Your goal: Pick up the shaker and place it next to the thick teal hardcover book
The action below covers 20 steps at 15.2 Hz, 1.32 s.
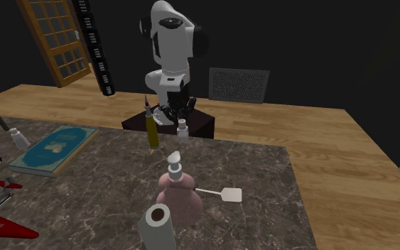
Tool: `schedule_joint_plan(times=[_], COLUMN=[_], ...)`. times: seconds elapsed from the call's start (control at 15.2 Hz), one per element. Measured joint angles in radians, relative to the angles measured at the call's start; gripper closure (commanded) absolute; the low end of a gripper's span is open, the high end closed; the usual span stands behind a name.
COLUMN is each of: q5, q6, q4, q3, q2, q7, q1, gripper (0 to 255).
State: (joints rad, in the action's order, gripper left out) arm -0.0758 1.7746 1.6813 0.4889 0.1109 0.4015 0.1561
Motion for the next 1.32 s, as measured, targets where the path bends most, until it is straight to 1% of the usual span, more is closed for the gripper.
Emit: schedule_joint_plan(times=[0.33,0.53,0.66,0.99,1.32], q5=[0.043,0.054,0.076,0.111,0.115], q6=[0.016,0.021,0.019,0.03,0.021], q4=[0.097,0.121,0.153,0.209,0.196], q3=[0.04,0.072,0.09,0.144,0.208], q2=[-0.09,-0.11,-0.15,-0.205,-0.2], q7=[0.072,0.134,0.165,0.259,0.373], q1=[0.038,0.07,0.089,0.14,0.19], gripper=[255,255,255,255,255])
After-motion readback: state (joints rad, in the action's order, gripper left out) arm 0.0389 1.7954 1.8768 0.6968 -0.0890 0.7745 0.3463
